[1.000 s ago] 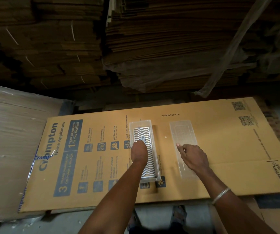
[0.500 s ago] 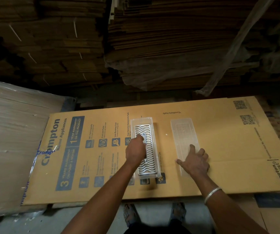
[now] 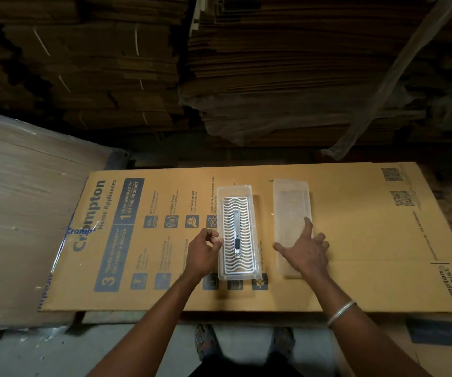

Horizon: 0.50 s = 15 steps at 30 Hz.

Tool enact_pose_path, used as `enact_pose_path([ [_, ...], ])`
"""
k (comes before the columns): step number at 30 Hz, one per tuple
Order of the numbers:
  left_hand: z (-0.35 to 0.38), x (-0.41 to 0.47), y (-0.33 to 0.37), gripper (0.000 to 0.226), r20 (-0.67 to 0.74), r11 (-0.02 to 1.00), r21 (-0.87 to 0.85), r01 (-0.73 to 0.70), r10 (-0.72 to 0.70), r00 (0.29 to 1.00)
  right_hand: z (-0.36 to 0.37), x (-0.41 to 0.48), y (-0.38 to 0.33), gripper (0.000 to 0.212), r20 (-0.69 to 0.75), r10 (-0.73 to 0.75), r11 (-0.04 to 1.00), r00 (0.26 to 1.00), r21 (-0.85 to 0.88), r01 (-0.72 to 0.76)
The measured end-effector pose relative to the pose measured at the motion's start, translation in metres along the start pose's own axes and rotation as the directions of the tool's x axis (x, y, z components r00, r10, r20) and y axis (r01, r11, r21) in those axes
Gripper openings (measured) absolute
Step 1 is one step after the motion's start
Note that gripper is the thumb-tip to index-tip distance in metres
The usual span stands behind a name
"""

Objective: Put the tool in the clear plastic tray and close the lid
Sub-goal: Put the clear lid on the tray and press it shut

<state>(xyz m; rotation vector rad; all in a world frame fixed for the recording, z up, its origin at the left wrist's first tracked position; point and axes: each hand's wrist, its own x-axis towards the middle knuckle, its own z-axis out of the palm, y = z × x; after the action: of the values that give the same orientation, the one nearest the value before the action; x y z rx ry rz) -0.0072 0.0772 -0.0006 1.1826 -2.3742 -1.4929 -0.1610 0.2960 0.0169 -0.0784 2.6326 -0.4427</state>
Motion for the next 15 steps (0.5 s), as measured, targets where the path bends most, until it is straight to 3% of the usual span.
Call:
enact_pose_path([
  [4,-0.008,-0.007,-0.008,0.014,0.022,0.988,-0.111,0.108,-0.107,0.994,0.001,-0.022,-0.037,0.122,0.006,-0.112,0.994,0.994,-0.007,0.112],
  [8,-0.011,-0.014,-0.02,0.018,0.231,0.929,-0.254,0.267,-0.21,0.95,0.017,-0.049,-0.07,0.123,0.057,-0.206,0.973,0.977,-0.089,0.211],
  [15,-0.026,-0.024,-0.024,0.013,0.475,0.867,-0.284,0.41,-0.245,0.845,0.044,-0.065,-0.106,0.12,0.1,-0.227,0.951,0.969,-0.193,0.243],
])
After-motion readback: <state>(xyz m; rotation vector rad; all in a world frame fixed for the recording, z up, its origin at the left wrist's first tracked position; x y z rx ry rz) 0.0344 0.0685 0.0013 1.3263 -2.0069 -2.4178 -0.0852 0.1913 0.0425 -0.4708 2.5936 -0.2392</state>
